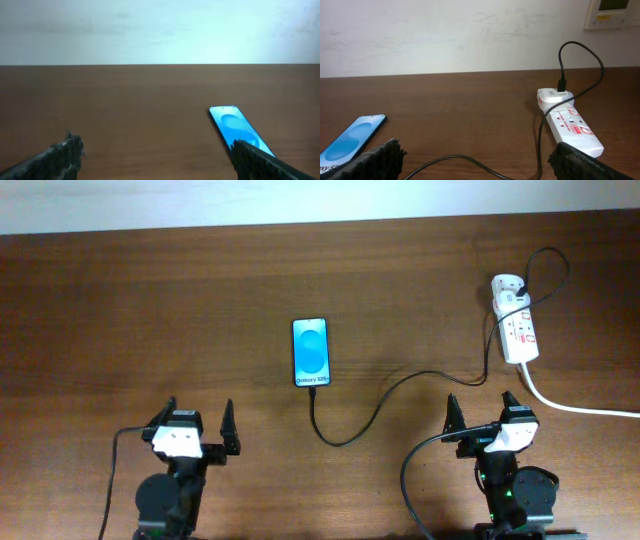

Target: Plug charger to phone and switch on socket

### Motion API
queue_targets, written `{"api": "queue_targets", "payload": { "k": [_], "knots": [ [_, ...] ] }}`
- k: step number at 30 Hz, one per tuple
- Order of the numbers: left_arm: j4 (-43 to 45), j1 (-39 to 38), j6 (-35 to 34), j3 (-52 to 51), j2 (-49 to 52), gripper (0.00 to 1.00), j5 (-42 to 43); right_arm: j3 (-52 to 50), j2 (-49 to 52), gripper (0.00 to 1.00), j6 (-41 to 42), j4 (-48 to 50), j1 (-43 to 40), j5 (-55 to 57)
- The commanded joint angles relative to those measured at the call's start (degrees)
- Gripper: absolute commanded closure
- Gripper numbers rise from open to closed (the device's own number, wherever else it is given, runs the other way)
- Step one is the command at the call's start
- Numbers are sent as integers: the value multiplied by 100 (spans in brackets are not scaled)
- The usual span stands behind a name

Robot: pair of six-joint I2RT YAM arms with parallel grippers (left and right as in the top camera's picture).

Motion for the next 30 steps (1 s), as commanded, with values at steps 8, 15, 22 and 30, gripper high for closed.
{"api": "queue_targets", "payload": {
  "k": [8, 15, 22, 30],
  "knots": [
    [-485, 151, 92, -457, -1209, 1, 39, -31, -46, 2, -44, -39, 24, 24],
    [-492, 223, 39, -457, -1209, 1, 52, -31, -46, 2, -44, -39, 24, 24],
    [-487, 223, 28, -457, -1209, 1, 63, -31, -46, 2, -44, -37, 24, 22],
    [-490, 223, 28, -455, -1207, 1, 63, -31, -46, 2, -44, -37, 24, 24]
  ]
}}
